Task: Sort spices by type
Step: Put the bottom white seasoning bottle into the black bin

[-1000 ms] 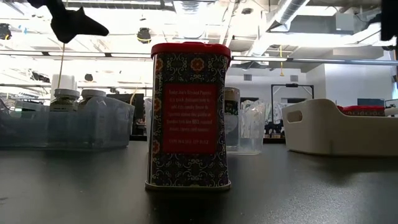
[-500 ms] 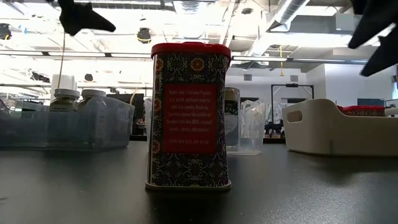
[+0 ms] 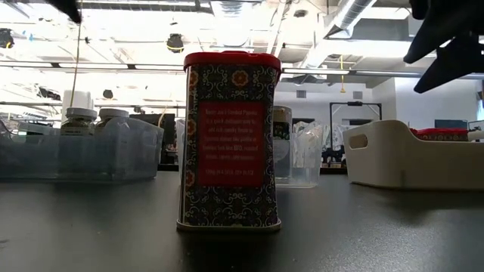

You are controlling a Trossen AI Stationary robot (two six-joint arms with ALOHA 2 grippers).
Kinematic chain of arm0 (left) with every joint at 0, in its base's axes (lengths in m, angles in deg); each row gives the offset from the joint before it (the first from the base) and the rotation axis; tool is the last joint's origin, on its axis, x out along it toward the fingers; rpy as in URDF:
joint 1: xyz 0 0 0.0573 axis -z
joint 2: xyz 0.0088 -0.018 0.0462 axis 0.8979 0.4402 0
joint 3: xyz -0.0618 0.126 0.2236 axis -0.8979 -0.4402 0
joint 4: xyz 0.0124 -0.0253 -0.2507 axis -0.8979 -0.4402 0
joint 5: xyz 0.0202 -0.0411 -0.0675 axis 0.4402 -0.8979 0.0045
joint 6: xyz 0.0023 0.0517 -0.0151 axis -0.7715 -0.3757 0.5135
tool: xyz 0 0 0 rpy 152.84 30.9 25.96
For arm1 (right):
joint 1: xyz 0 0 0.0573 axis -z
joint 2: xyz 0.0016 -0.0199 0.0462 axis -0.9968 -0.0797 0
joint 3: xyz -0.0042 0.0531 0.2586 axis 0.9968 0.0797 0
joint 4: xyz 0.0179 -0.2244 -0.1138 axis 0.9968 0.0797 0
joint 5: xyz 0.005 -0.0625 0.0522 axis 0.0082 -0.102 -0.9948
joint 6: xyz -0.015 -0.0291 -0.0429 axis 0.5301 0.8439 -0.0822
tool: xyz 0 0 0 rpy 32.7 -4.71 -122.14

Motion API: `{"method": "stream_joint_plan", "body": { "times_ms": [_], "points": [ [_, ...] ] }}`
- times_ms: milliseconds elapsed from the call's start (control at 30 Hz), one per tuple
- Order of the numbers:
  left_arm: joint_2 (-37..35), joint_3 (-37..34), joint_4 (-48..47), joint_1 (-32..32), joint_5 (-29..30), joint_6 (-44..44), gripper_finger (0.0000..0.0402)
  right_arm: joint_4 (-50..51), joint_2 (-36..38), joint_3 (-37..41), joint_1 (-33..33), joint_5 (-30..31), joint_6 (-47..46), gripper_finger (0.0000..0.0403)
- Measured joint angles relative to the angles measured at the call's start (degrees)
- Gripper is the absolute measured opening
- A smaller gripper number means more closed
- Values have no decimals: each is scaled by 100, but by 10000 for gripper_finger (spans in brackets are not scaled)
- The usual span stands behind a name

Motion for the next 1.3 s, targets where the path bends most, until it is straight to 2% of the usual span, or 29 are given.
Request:
{"method": "stream_joint_plan", "body": {
  "times_ms": [133,333,533,833,1033,1300],
  "points": [
    [208,111,-250,479,-387,542,334,-39,4,0,106,0,0,372],
    [265,24,-501,1274,-375,1742,334,-291,2,0,197,-20,-4,372],
    [263,-359,-567,1853,-439,2078,334,-532,2,0,275,-33,-4,372],
    [265,-731,-444,2168,-718,2564,334,-535,2,0,285,-37,-197,372],
    [265,-1073,-280,2225,-1005,2571,334,-535,2,0,285,-37,-212,372],
    [265,-1551,196,2225,-1018,2434,334,-533,2,0,285,-37,-214,372]
  ]
}}
